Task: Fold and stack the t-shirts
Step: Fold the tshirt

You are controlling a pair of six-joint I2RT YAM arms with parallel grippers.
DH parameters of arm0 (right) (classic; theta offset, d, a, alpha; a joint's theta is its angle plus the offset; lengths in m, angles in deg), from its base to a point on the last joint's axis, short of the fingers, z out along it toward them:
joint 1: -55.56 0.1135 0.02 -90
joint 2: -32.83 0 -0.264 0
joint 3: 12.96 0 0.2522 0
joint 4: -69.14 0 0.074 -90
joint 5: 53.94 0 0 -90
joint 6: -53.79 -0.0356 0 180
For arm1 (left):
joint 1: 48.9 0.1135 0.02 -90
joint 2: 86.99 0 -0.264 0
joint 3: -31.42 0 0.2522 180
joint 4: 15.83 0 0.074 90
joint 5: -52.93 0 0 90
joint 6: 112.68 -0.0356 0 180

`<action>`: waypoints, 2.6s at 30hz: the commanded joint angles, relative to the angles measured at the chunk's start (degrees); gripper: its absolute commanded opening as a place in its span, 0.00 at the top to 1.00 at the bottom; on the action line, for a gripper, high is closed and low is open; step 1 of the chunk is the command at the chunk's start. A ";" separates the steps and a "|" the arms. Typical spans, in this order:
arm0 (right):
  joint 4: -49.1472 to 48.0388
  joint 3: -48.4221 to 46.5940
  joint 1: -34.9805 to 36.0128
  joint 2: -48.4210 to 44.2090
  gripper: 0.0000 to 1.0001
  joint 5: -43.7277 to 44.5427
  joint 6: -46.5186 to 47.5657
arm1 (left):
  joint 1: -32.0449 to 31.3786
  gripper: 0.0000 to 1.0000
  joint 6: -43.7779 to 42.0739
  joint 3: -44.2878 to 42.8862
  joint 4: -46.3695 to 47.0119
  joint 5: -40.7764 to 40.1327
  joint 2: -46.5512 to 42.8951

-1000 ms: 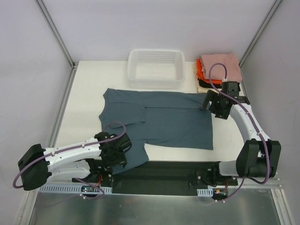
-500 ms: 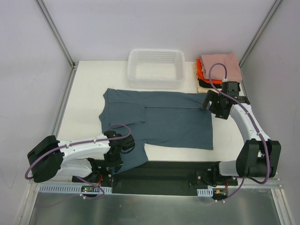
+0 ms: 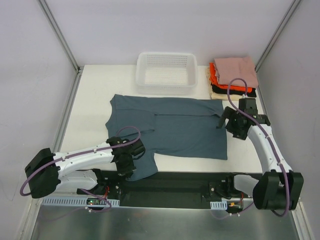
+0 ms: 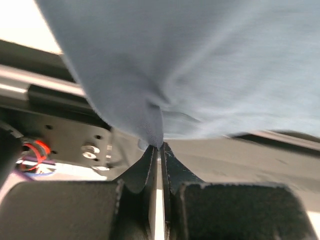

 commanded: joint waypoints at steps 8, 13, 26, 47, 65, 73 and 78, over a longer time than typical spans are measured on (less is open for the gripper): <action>14.43 11.79 -0.21 -14.76 0.03 -3.80 -10.28 | 2.93 1.00 -6.07 -7.18 -2.44 -1.70 -4.84; 16.02 16.44 -0.21 -15.91 0.02 -0.64 -14.33 | 4.16 1.00 -6.25 -7.19 -3.76 -1.88 -5.72; 3.02 21.81 -0.21 -8.09 0.29 3.49 -18.73 | 9.96 1.00 -8.71 -10.08 -2.54 -6.98 -6.52; -2.43 19.61 -0.21 0.18 0.82 4.12 -15.66 | 15.06 1.00 -15.48 -11.58 1.16 -2.32 -5.46; -0.51 8.20 0.94 4.56 0.99 -1.16 -11.97 | 23.23 1.00 -25.32 -18.16 4.15 -0.03 -3.18; 3.10 -0.68 1.20 8.87 0.99 -1.16 -9.86 | 28.15 1.00 -30.33 -24.58 4.94 2.78 1.39; 4.51 -6.04 1.29 12.13 0.99 -1.25 -9.15 | 32.02 1.00 -32.00 -28.36 5.73 3.04 2.89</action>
